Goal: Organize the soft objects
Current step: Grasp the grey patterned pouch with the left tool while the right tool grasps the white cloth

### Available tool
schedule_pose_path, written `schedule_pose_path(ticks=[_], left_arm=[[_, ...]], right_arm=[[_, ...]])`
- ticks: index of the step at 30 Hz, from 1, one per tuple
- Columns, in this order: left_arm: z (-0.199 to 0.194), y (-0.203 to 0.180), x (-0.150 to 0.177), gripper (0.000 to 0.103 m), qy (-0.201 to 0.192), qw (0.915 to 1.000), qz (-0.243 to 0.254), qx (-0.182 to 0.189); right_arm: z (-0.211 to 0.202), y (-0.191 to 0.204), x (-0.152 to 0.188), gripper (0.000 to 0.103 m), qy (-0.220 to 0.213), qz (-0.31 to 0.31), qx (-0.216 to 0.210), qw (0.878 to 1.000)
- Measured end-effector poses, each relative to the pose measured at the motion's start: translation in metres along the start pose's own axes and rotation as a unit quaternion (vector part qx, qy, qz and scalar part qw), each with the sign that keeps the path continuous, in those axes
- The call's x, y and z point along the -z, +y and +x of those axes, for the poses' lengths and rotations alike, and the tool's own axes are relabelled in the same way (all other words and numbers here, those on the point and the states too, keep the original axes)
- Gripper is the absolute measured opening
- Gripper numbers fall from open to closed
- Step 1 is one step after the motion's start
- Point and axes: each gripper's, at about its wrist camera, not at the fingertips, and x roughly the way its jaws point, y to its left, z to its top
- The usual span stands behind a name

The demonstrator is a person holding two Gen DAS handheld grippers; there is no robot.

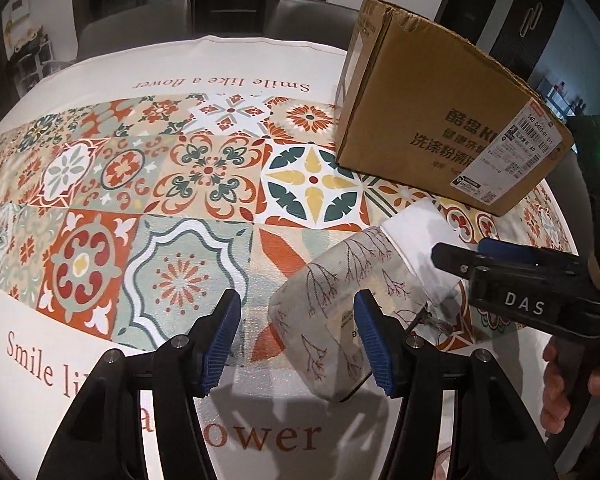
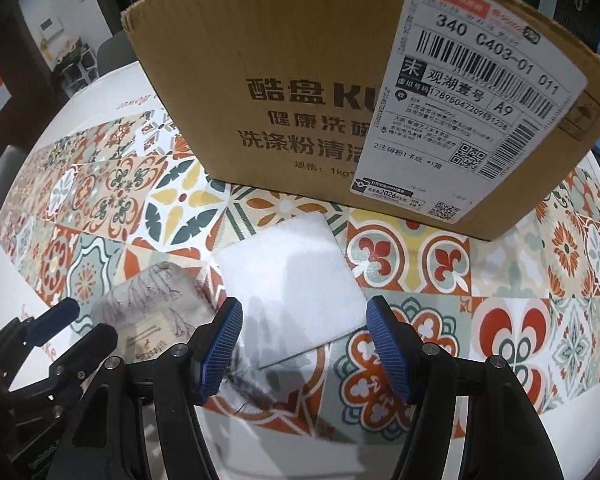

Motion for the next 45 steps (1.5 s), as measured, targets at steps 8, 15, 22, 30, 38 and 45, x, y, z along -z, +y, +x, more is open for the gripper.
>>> schedule_pose_path(ticks=[8,15,22,30,38,45], left_arm=[[0.01,0.001,-0.003,0.058,0.008,0.9999,-0.005,0.011],[0.017,0.007,-0.003,0.057,0.015,0.9995,-0.022,0.018],[0.022,0.004,-0.003,0.041,0.019,0.9993,-0.025,0.022],[0.017,0.004,-0.002,0.021,0.008,0.9998,-0.017,0.009],[-0.004,-0.002,-0.001,0.017,-0.024,0.9997,-0.001,-0.011],[-0.028,-0.014,-0.001,0.015,-0.061,0.9969,0.034,-0.036]], right_arm=[[0.017,0.002,-0.003,0.066,0.013,-0.014,-0.008,1.0],[0.021,0.008,-0.003,0.066,0.015,-0.039,0.012,0.999],[0.022,0.013,-0.001,0.067,0.008,-0.054,0.02,0.998],[0.018,0.015,0.001,0.043,0.003,-0.063,0.009,0.998],[0.011,0.014,0.004,0.01,0.008,-0.052,-0.023,0.998],[-0.005,0.01,0.011,0.01,-0.006,-0.026,-0.034,0.999]])
